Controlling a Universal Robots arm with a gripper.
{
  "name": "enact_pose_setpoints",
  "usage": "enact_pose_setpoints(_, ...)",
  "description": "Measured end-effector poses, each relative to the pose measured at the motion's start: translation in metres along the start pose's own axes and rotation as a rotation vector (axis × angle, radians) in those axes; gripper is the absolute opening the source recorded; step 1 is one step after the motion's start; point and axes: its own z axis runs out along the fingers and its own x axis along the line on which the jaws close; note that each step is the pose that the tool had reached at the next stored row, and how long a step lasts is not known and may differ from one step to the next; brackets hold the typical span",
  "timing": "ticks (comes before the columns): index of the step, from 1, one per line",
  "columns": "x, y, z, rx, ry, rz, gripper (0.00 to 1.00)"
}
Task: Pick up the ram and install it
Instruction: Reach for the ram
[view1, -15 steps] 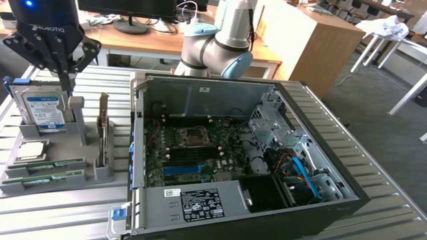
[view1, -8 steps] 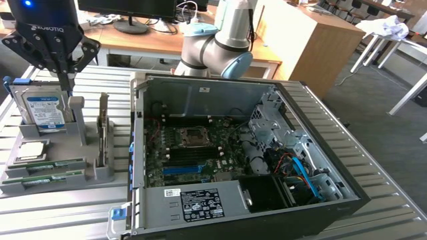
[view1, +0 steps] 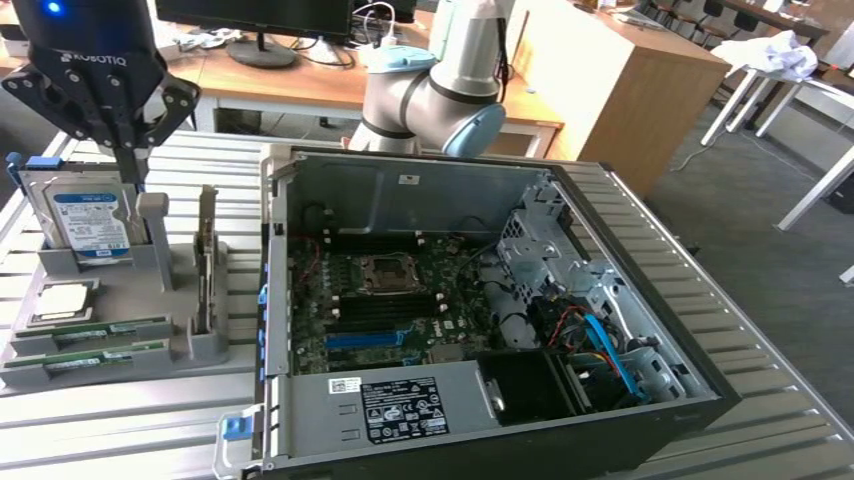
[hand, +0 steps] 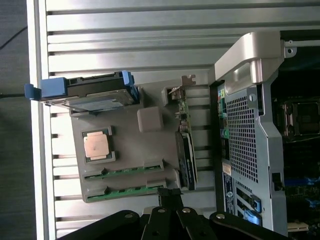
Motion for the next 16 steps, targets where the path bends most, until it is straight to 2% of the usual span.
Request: enact_pose_setpoints(16, -0.001, -0.0148, -0.0006, 0.0012, -0.0001, 0.0, 0.1)
